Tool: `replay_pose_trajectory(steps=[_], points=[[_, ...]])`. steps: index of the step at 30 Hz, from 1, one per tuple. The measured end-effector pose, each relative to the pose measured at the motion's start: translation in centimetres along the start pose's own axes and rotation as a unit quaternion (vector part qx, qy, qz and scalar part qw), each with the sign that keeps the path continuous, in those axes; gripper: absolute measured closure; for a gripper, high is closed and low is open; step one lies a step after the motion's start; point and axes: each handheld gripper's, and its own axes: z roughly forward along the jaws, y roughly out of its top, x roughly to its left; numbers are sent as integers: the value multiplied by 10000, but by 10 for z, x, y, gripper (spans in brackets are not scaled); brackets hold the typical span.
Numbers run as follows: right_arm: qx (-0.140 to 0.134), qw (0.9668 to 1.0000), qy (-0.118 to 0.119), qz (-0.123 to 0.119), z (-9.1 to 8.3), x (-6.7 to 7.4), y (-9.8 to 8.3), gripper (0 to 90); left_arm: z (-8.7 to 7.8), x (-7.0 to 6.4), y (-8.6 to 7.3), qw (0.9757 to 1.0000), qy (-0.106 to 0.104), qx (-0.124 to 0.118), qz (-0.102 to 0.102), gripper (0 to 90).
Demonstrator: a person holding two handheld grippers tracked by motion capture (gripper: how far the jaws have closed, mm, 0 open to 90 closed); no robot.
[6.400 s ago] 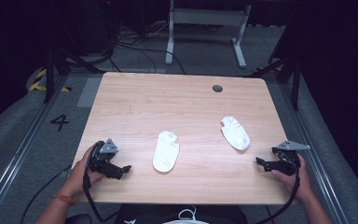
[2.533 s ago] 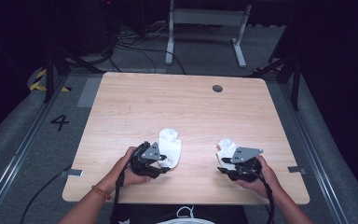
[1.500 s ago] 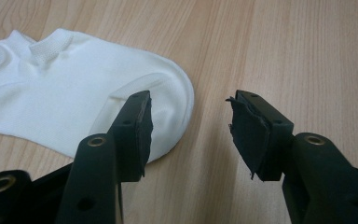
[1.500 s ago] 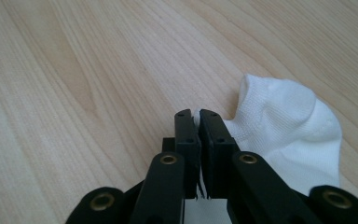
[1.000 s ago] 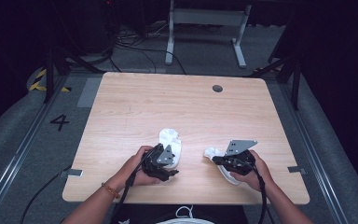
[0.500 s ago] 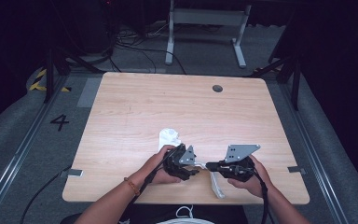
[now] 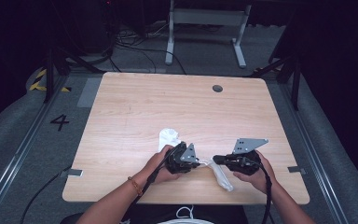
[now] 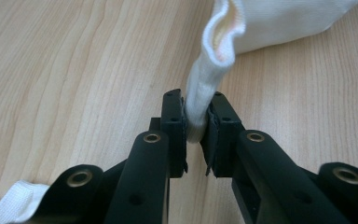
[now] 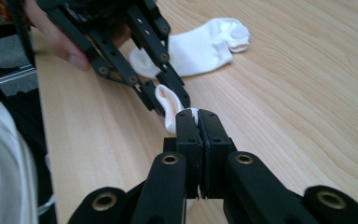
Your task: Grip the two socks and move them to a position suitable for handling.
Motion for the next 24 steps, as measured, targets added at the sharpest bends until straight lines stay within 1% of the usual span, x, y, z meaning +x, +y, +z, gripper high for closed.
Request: replay_pose_trajectory(steps=[1,3,5,7,10,11,12,13,14,15,17,18,19,20,22,24], points=[[3,10000,-38,19,1,-3,-1,886,1,2,2,10000,12,17,-8,801],[20,9999,-148,45,1,-9,-3,886,4,9,6,9999,15,-19,-113,800],[15,9996,-250,126,1,-15,-4,885,7,15,11,9999,73,35,-110,801],[33,9992,-376,148,2,-21,-6,885,11,22,16,9997,114,89,-188,801],[156,9980,-576,220,5,-32,-11,880,19,32,24,9994,187,249,-172,793],[217,9974,-644,245,6,-35,-14,880,22,34,26,9991,225,330,-136,791],[286,9966,-727,246,7,-37,-16,873,25,38,28,9988,217,414,-125,785],[337,9959,-806,252,7,-40,-19,857,28,42,30,9985,242,475,-138,776],[375,9952,-848,309,7,-43,-23,834,30,44,30,9984,234,492,-164,767],[378,9950,-861,350,6,-44,-24,827,33,47,31,9981,240,539,-188,759],[401,9946,-890,359,3,-46,-29,807,37,53,32,9976,228,613,-235,734],[393,9948,-880,323,0,-46,-30,801,39,55,32,9972,238,666,-225,728],[370,9956,-806,300,-3,-44,-32,793,41,57,32,9972,241,667,-256,712],[336,9965,-731,238,-5,-42,-35,788,41,58,31,9971,215,678,-275,686],[469,9969,-624,50,-12,-34,-40,756,42,59,30,9971,210,661,-321,631],[504,9976,-444,-161,-18,-25,-44,758,42,60,30,9968,209,685,-349,605]])
